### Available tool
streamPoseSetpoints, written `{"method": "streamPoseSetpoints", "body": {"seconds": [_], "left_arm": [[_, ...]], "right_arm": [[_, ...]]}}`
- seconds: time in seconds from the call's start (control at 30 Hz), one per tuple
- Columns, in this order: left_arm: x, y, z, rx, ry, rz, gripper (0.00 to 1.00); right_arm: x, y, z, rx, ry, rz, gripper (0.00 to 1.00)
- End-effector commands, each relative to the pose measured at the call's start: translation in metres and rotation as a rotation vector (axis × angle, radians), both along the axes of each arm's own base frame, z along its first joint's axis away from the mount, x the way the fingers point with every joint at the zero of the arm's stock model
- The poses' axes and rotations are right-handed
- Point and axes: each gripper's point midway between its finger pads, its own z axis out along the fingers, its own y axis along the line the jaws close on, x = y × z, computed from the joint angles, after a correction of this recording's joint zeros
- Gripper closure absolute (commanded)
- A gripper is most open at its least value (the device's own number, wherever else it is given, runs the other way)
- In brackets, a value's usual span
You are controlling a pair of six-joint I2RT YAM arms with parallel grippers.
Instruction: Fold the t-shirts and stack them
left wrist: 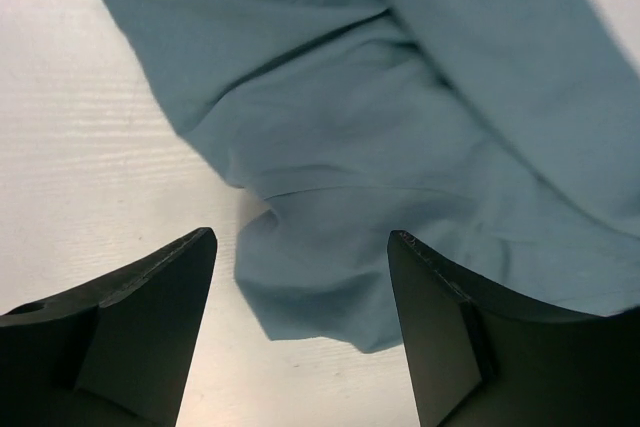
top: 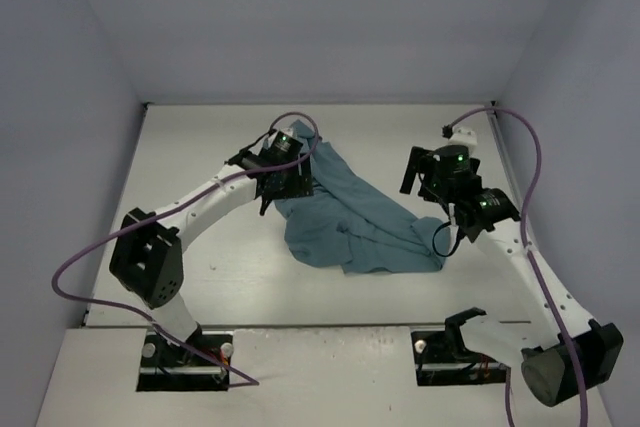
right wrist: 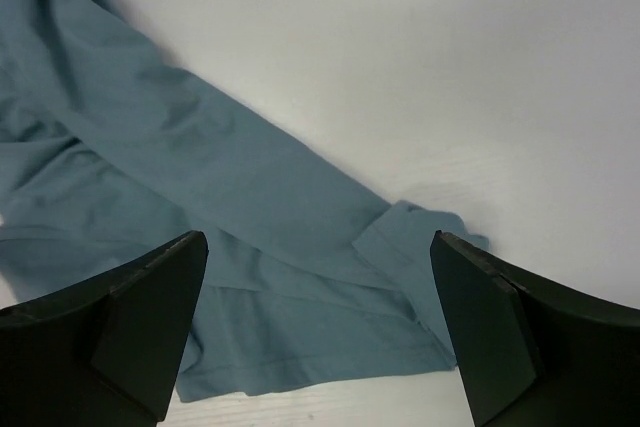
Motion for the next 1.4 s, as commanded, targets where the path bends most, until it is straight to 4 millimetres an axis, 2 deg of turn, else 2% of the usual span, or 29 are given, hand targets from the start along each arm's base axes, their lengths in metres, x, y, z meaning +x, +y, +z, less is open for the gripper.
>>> {"method": "streamPoseSetpoints", "body": {"seconds": [0.0,0.13,0.17,0.2,0.4,0.53,0.6,0.67,0.7,0.77,0.83,0.9,0.93,0.97,1.03,1.1,1.13,1.17,1.27,1.3,1.33,1.37], "left_arm": [[0.009,-0.010,0.002,-0.029,0.002,-0.069,0.33],[0.032,-0.003,-0.012,-0.031,0.035,-0.050,0.33],[0.035,-0.003,-0.017,-0.043,0.053,-0.050,0.33],[0.040,-0.001,-0.029,-0.042,0.082,-0.042,0.34],[0.046,-0.010,-0.057,-0.072,0.153,-0.063,0.40],[0.044,-0.012,-0.066,-0.091,0.158,-0.060,0.57],[0.046,-0.009,-0.069,-0.092,0.156,-0.057,0.70],[0.051,-0.003,-0.066,-0.096,0.139,-0.054,0.94],[0.054,0.002,-0.062,-0.102,0.127,-0.048,1.00],[0.059,0.008,-0.054,-0.112,0.103,-0.043,1.00],[0.067,0.028,-0.032,-0.142,0.062,-0.007,1.00],[0.071,0.050,-0.016,-0.147,0.025,0.028,1.00],[0.072,0.062,-0.004,-0.143,-0.009,0.040,1.00],[0.072,0.071,0.004,-0.132,-0.029,0.048,1.00],[0.070,0.088,0.018,-0.103,-0.067,0.063,1.00],[0.071,0.099,0.018,-0.061,-0.083,0.061,1.00],[0.073,0.103,0.016,-0.048,-0.083,0.061,1.00],[0.077,0.106,0.013,-0.044,-0.078,0.062,1.00],[0.088,0.102,0.004,-0.045,-0.063,0.034,0.97],[0.090,0.100,0.004,-0.064,-0.052,0.023,0.91],[0.092,0.099,0.005,-0.078,-0.049,0.019,0.74],[0.094,0.098,0.008,-0.090,-0.052,0.019,0.73]], "right_arm": [[0.012,-0.027,-0.047,0.013,0.117,-0.186,0.09],[0.013,-0.042,-0.100,0.020,0.271,-0.272,0.09],[0.015,-0.042,-0.105,0.019,0.284,-0.284,0.11],[0.017,-0.041,-0.113,0.022,0.303,-0.287,0.14],[0.012,-0.023,-0.158,0.083,0.408,-0.283,0.24],[-0.006,-0.016,-0.179,0.083,0.463,-0.290,0.25],[-0.013,-0.022,-0.188,0.062,0.483,-0.318,0.33],[-0.014,-0.029,-0.193,0.030,0.488,-0.334,0.59],[-0.013,-0.032,-0.194,0.013,0.489,-0.336,0.74],[-0.005,-0.033,-0.189,-0.001,0.471,-0.334,0.91],[0.022,-0.033,-0.160,-0.011,0.394,-0.306,1.00],[0.047,-0.032,-0.128,-0.024,0.309,-0.286,1.00],[0.068,-0.032,-0.104,-0.022,0.244,-0.286,1.00],[0.084,-0.032,-0.089,-0.031,0.209,-0.273,1.00],[0.115,-0.042,-0.066,-0.047,0.161,-0.263,0.96],[0.149,-0.048,-0.043,-0.045,0.107,-0.268,0.93],[0.163,-0.054,-0.034,-0.053,0.083,-0.275,0.90],[0.172,-0.056,-0.042,-0.071,0.096,-0.279,0.86],[0.205,-0.061,-0.037,-0.134,0.083,-0.255,0.55],[0.211,-0.050,-0.040,-0.114,0.092,-0.204,0.48],[0.216,-0.039,-0.030,-0.080,0.073,-0.158,0.42],[0.216,-0.026,-0.028,-0.050,0.072,-0.110,0.38]]}}
